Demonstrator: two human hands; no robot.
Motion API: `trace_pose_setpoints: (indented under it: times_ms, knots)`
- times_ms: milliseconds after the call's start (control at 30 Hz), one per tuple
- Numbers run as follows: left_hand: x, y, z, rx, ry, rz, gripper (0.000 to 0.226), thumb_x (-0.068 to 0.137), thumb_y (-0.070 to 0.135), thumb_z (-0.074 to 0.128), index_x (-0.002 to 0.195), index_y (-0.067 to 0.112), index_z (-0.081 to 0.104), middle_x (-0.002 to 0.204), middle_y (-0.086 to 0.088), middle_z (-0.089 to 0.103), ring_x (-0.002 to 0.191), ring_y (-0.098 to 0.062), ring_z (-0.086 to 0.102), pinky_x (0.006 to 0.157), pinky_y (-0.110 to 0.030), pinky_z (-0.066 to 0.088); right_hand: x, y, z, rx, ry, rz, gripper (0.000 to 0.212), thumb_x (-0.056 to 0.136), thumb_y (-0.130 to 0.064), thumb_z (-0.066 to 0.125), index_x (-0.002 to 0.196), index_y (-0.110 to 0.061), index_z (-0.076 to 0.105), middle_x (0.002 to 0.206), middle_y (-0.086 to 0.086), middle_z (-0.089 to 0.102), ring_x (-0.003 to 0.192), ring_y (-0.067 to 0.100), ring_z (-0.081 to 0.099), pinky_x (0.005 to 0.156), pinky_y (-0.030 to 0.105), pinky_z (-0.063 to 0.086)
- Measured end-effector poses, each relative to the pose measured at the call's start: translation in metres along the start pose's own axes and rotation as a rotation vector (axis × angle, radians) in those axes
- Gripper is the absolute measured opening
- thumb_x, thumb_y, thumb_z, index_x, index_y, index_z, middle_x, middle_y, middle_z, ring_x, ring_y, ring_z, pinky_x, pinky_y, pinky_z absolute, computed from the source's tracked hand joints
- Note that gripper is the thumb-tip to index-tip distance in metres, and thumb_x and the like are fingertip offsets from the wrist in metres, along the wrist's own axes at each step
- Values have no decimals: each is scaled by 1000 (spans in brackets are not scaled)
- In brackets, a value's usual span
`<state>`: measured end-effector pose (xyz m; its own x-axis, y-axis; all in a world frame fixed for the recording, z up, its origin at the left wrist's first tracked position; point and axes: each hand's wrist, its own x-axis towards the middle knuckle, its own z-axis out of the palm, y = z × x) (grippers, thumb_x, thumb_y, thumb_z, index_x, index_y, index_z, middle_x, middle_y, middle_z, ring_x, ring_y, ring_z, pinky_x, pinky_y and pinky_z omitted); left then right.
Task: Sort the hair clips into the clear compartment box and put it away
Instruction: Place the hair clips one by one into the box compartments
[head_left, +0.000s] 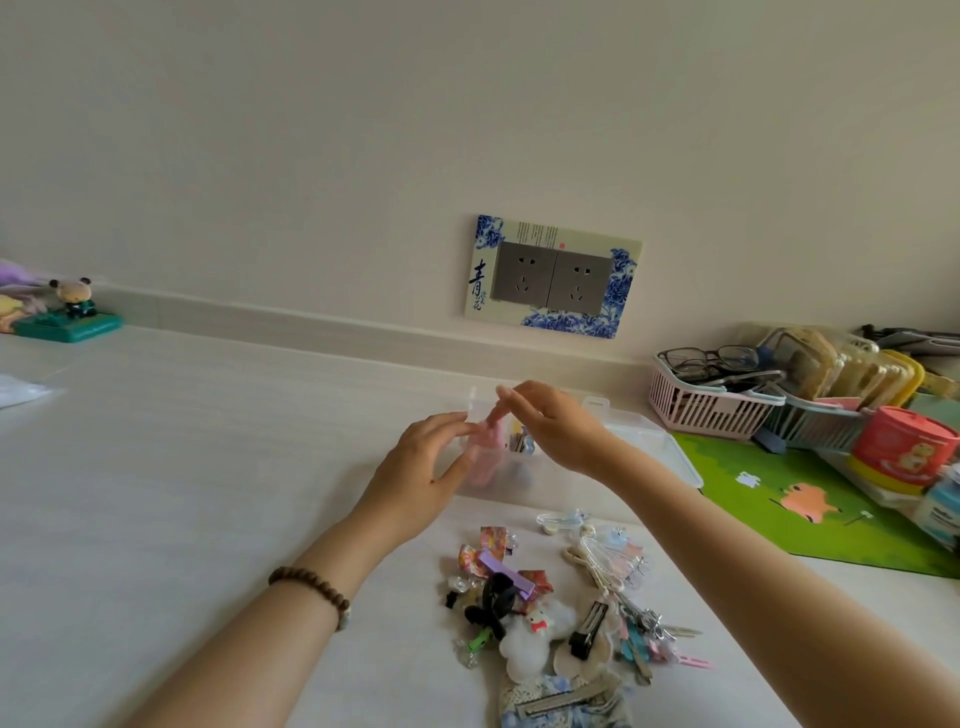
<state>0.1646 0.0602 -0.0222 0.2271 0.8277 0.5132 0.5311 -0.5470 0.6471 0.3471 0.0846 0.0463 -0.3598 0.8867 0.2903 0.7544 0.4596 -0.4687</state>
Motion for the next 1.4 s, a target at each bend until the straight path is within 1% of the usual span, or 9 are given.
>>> trace_pose_setpoints:
  times_ms: [200, 400, 533, 667, 800, 1033, 1200, 1300, 1400]
  knots:
    - [0, 2, 2, -15, -45, 23, 22, 88, 37, 55, 105, 27, 62, 138, 15, 41, 125, 0, 37, 101, -21, 28, -39, 22, -7, -40, 46, 23, 40, 90, -48, 46, 112, -21, 66, 122, -6, 61, 107, 9, 58, 94, 29, 46]
    - [-2, 6, -1, -67, -35, 32, 16, 83, 37, 59, 86, 22, 63, 126, 11, 49, 118, -2, 45, 98, -23, 33, -63, 22, -8, -56, -4, 0, 38, 88, -48, 51, 112, -24, 66, 131, -13, 56, 108, 4, 57, 91, 21, 43]
    - [-7, 9, -1, -145, -44, 4, 9, 84, 28, 61, 85, 19, 63, 124, 10, 49, 115, -4, 48, 95, -20, 38, -75, 14, -11, -60, 20, -27, 33, 89, -45, 51, 112, -25, 65, 132, -9, 55, 116, 7, 53, 98, 27, 41]
    - [-9, 14, -2, -120, -27, 15, 17, 84, 31, 61, 99, 22, 60, 109, 25, 50, 101, 5, 49, 86, -9, 35, -100, 1, -14, 34, 97, -109, 26, 83, -45, 58, 103, -29, 66, 117, -12, 61, 107, 1, 54, 89, 17, 42]
    - [-10, 20, -2, -39, 37, 49, 28, 86, 35, 58, 112, 24, 59, 118, 14, 53, 111, 0, 45, 85, 0, 27, -122, -9, -6, 130, -99, -31, 23, 79, -47, 62, 94, -30, 68, 97, -18, 65, 86, 0, 59, 67, 14, 44]
    - [-14, 18, 3, -20, 14, 55, 27, 90, 33, 53, 114, 25, 60, 122, 14, 54, 120, -3, 42, 91, 1, 23, -120, 2, 14, 19, -171, 73, 27, 72, -53, 68, 78, -27, 69, 88, -10, 60, 83, 8, 54, 75, 27, 48]
    - [-12, 21, 5, 25, 19, 150, 43, 86, 51, 41, 110, 23, 63, 121, 11, 58, 118, -2, 43, 95, -3, 24, -124, -1, 6, 267, -66, 83, 17, 76, -41, 70, 74, -24, 70, 79, -4, 66, 66, 6, 53, 59, 13, 38]
    - [-12, 22, 7, 3, -17, 159, 46, 86, 56, 33, 113, 29, 59, 122, 14, 55, 117, 4, 41, 97, -4, 24, -124, -1, -9, 403, 67, 93, 13, 80, -32, 67, 77, -20, 70, 81, -3, 73, 71, 24, 64, 64, 34, 46]
    - [-11, 24, 9, -29, -17, 143, 50, 89, 55, 26, 120, 30, 55, 124, 13, 55, 121, 0, 40, 100, -10, 26, -117, 4, -27, 528, 223, 118, 12, 83, -22, 65, 76, -11, 66, 79, -1, 73, 66, 1, 64, 62, 12, 47]
